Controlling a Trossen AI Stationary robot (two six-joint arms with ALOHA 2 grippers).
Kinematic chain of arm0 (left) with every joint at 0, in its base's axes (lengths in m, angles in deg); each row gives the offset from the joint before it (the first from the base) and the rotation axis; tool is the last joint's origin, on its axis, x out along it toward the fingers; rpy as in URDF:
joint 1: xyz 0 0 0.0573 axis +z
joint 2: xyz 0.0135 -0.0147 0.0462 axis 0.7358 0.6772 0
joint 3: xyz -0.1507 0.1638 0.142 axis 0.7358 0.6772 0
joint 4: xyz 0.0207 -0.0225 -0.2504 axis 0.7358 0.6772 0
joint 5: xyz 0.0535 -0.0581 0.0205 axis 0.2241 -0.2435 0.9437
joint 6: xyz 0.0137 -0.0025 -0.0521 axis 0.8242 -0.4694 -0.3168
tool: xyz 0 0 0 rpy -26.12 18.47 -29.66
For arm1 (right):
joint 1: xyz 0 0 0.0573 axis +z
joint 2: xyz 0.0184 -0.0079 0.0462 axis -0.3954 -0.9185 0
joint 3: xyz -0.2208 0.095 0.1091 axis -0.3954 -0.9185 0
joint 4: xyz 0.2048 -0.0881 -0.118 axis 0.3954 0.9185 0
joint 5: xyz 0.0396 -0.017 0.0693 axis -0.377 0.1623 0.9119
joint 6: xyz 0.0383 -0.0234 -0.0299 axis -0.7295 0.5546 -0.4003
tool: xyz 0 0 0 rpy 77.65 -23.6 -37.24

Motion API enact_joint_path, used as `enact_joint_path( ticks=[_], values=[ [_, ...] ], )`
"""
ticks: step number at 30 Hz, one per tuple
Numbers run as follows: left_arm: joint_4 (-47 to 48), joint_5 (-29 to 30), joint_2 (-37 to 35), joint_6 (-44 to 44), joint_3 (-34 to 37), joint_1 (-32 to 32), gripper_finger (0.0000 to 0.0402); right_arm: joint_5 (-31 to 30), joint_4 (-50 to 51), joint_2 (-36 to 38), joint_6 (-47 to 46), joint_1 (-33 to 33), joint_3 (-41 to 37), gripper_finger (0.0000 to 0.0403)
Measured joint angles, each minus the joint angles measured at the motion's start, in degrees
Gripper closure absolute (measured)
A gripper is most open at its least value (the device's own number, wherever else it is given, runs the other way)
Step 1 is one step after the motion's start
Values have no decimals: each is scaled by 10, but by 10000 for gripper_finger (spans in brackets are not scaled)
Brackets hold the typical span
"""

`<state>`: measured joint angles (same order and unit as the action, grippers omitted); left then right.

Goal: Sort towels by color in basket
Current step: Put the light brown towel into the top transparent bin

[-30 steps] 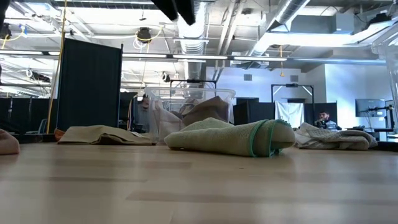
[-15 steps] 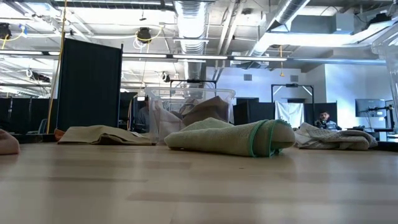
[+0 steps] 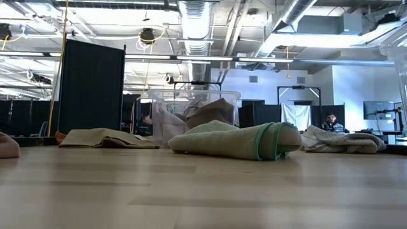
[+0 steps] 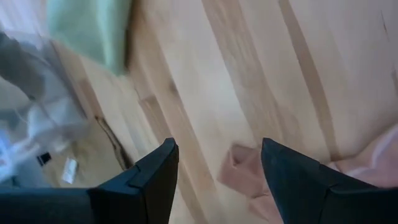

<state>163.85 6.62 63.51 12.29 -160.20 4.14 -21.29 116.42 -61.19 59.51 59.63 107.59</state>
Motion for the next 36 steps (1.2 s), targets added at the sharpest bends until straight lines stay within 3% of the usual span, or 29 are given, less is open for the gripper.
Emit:
enact_joint_path(
  ticks=[13,18,25,32,36],
  values=[
    [-38,-1,-16,-245,163,-133,182,125,-192,0,95,-109,-111,170],
    [-105,-24,-49,-361,219,-189,182,165,-261,0,101,-141,-149,170],
    [-191,-43,-92,-504,288,-260,170,177,-310,0,100,-159,-175,170],
    [-312,-102,-90,-546,373,-281,125,177,-338,0,99,-153,-185,170],
    [-333,-122,-88,-551,414,-281,96,179,-339,0,99,-153,-185,170]
  ],
)
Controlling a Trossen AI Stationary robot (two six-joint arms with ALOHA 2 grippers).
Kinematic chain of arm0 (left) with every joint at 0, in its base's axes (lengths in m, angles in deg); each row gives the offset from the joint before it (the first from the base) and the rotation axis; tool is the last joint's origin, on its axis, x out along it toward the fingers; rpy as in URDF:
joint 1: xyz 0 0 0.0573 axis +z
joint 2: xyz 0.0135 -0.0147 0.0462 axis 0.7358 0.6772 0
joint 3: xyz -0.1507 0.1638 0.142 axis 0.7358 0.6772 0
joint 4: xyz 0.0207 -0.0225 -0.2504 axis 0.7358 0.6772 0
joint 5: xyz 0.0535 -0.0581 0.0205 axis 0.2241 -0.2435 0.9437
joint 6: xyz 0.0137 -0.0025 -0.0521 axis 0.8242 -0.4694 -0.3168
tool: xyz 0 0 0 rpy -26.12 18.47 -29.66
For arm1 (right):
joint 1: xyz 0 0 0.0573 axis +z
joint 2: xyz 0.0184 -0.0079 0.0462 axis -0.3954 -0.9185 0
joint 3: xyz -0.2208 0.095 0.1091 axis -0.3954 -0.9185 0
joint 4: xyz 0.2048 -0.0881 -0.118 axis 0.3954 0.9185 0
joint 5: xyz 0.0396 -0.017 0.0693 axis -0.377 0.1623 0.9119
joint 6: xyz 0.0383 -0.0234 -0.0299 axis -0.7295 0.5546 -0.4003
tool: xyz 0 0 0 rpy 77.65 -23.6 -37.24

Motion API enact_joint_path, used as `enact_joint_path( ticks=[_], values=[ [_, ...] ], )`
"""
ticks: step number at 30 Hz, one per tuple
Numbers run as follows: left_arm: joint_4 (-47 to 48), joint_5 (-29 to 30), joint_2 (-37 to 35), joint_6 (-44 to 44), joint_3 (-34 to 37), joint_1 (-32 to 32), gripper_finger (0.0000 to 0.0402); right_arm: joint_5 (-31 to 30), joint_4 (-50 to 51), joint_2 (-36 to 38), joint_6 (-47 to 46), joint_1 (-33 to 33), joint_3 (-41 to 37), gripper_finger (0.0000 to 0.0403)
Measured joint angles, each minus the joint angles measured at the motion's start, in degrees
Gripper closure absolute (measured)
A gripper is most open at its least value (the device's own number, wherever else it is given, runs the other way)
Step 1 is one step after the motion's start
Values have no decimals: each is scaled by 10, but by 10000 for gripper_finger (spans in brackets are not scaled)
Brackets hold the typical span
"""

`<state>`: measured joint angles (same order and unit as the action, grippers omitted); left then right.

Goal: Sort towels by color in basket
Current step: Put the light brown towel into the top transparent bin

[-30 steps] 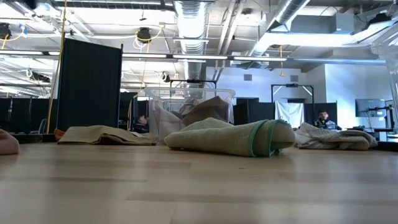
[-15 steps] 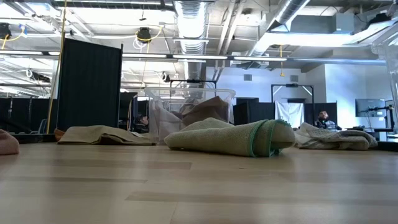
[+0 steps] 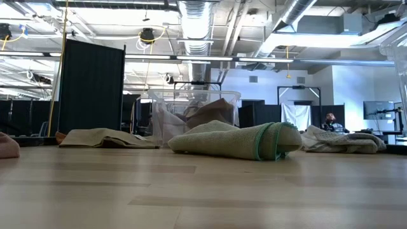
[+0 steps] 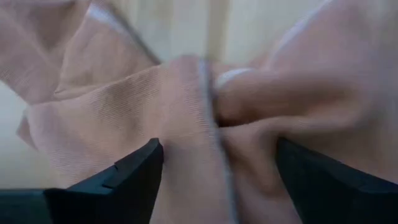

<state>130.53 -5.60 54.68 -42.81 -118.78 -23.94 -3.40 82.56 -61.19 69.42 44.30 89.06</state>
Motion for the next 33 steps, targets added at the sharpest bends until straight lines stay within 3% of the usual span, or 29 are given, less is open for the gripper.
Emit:
enact_joint_path(
  ticks=[7,12,17,27,33],
  values=[
    [-9,-4,0,-4,68,17,85,0,0,0,0,0,0,170],
    [-70,-3,-3,35,113,43,107,0,2,0,0,0,0,170],
    [-117,-2,-4,96,143,77,167,0,9,0,-3,0,0,170],
    [-153,55,-1,244,152,149,351,-3,22,0,-22,17,0,170],
    [-162,90,1,310,153,190,357,-3,56,0,-63,43,0,170]
  ],
)
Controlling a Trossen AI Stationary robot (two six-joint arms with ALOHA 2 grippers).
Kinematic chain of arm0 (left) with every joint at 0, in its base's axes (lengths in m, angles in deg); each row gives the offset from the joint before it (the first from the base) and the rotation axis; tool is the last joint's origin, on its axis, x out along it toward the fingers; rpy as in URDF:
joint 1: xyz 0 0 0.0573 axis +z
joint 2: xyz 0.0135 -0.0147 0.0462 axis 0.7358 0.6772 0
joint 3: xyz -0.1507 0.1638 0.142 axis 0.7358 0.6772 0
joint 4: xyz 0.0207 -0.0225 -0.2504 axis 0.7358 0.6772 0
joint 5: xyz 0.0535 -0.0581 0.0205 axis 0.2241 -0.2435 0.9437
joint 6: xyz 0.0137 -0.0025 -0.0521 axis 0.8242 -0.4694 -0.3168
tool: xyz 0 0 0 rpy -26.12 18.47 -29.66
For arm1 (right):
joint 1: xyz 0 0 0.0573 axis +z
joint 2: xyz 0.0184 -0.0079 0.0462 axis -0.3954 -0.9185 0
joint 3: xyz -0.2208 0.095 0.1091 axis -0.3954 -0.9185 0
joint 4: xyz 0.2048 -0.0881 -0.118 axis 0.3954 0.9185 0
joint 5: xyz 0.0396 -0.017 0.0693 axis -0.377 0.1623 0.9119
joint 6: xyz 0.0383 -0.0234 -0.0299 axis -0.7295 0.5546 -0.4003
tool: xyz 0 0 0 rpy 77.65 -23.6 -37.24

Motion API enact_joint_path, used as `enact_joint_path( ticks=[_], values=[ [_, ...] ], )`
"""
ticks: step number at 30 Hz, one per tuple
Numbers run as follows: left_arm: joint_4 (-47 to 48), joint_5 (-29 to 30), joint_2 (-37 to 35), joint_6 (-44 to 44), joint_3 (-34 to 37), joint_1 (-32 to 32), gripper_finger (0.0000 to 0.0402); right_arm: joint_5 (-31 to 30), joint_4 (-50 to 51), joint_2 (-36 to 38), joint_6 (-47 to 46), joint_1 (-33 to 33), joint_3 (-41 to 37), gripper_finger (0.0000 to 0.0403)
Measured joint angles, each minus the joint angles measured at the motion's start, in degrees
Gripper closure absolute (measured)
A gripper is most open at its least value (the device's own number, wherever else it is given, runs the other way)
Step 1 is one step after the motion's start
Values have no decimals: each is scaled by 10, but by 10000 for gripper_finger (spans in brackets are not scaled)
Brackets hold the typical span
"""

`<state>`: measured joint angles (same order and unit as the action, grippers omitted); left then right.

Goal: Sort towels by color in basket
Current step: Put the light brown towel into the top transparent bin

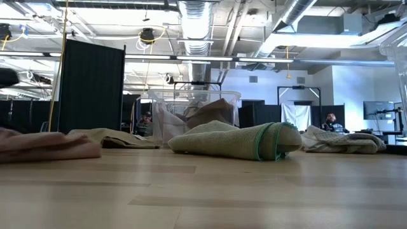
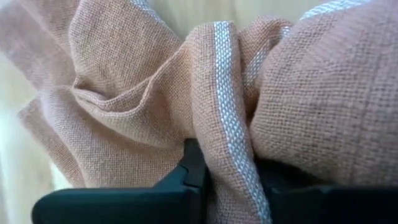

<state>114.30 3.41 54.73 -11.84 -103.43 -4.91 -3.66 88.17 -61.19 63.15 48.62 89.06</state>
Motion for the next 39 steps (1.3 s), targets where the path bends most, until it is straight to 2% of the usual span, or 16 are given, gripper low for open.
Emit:
enact_joint_path(
  ticks=[12,26,32,39],
  values=[
    [-56,42,0,154,-4,90,357,0,18,2,-77,101,0,170],
    [-48,74,2,358,-74,198,357,-16,73,2,-170,140,1,170],
    [-26,130,1,440,-113,250,357,-46,97,2,-188,156,1,170],
    [7,198,1,540,-192,310,357,-92,128,2,-201,164,1,170]
  ],
)
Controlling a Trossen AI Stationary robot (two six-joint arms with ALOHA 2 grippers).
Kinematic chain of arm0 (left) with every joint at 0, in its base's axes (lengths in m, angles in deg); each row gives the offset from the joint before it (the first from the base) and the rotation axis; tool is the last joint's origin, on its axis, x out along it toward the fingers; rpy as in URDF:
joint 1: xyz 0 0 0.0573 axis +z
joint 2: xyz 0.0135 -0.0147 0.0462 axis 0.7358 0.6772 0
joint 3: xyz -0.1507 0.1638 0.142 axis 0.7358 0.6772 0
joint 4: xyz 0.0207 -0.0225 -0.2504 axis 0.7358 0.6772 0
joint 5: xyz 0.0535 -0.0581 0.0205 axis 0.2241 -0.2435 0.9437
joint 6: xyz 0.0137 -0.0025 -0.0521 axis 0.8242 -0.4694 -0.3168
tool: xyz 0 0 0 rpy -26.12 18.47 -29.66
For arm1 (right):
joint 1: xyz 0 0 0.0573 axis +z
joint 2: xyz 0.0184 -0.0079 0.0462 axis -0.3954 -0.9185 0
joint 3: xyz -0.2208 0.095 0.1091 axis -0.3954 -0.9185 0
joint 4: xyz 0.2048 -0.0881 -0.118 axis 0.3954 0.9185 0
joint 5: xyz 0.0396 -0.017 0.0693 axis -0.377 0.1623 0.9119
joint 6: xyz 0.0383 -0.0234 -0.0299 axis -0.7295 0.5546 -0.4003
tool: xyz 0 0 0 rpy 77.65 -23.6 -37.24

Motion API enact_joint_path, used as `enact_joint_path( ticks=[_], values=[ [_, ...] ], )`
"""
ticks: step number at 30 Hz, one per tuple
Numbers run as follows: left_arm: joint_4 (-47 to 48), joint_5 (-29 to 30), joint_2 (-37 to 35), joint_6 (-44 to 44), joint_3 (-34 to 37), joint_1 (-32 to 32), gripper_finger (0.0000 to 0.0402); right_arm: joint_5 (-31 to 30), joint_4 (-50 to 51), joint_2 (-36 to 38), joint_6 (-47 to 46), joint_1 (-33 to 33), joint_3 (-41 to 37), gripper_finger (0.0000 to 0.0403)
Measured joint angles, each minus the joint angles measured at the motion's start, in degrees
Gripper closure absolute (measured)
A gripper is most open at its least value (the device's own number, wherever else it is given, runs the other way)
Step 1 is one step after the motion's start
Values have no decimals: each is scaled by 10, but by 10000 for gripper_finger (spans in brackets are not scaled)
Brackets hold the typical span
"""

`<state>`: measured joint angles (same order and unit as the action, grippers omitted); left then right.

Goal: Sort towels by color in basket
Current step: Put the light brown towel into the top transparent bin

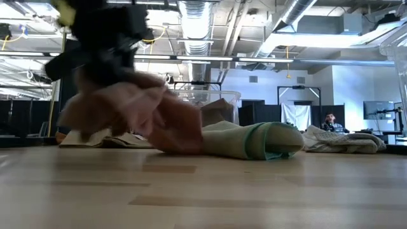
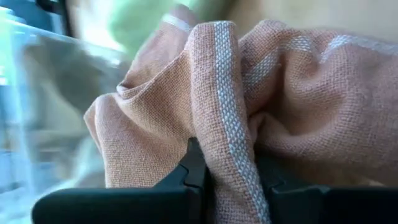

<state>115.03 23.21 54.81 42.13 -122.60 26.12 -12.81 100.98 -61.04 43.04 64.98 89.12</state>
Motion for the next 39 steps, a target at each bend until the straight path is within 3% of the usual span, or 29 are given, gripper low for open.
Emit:
enact_joint_path(
  ticks=[10,17,26,35,39],
  values=[
    [39,32,-46,128,-112,79,357,-12,13,0,-11,3,0,170],
    [-19,29,-119,212,-148,162,357,-48,-13,-1,-14,4,-47,170],
    [-86,-87,-132,279,-160,297,357,-78,-96,0,3,-10,-97,170],
    [-154,-251,-121,279,-160,418,357,-89,-141,0,31,-20,-109,170],
    [-150,-277,-93,276,-160,449,357,-96,-151,0,44,-23,-109,170]
  ],
)
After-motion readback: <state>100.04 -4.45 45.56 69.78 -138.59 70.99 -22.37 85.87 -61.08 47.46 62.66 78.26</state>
